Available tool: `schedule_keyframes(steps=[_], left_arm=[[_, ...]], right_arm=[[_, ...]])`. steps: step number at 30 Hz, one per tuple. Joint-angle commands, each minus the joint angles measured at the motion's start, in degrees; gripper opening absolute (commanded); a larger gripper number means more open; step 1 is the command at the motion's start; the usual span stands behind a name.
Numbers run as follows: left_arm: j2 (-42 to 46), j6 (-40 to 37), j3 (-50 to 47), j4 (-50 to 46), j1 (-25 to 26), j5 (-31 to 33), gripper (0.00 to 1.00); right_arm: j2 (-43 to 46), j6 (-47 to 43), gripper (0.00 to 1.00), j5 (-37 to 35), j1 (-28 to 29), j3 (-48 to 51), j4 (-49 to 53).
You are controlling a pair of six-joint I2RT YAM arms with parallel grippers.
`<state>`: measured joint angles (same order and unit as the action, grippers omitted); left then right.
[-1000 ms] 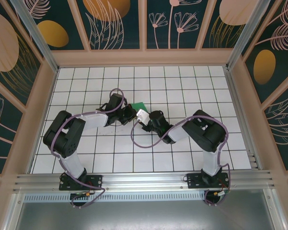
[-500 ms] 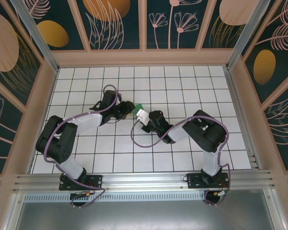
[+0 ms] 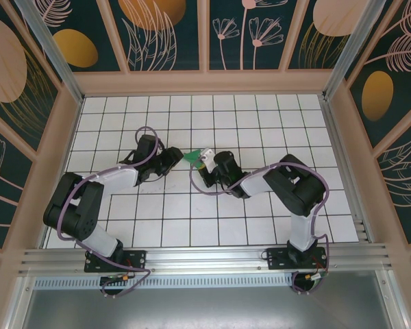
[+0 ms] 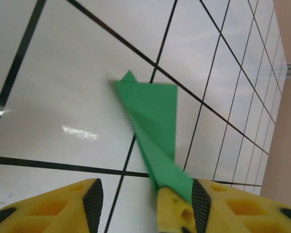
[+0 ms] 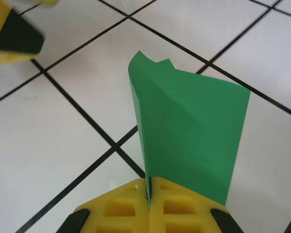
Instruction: Fold a paper plane with a square sheet of paper (pick it up from the middle)
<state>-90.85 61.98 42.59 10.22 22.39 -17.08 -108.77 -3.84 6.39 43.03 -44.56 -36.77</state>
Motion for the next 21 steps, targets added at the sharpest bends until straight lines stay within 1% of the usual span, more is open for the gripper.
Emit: schedule_keyframes(steps=[1,7,10,13,18,21], left_arm=[[1.73,0.08,-1.72,3.97,-0.32,1.37,0.54],[2.41,-1.76,-3.95,8.46,-0.33,-0.19,0.56],[1.92,-2.43,-4.88,11.50,-0.25,-2.58,0.56],[1.04,-2.49,-5.54,13.98,-0.18,-4.62,0.56],[-0.29,-2.73,-5.43,15.80,0.61,-6.01,0.55],[-1.36,-2.67,-5.08,16.63,1.18,-6.53,0.53]], right_arm=[[0.90,8.74,0.01,4.34,-1.48,-1.54,1.82],[0.26,15.58,0.01,8.85,-3.75,-3.23,4.10],[-1.48,19.98,0.02,12.47,-5.57,-5.95,7.53],[-2.80,23.34,0.03,15.37,-6.81,-6.33,6.98],[-2.68,24.73,0.05,14.86,-6.95,-5.70,6.57],[-1.94,24.19,0.09,14.18,-6.91,-5.08,6.85]])
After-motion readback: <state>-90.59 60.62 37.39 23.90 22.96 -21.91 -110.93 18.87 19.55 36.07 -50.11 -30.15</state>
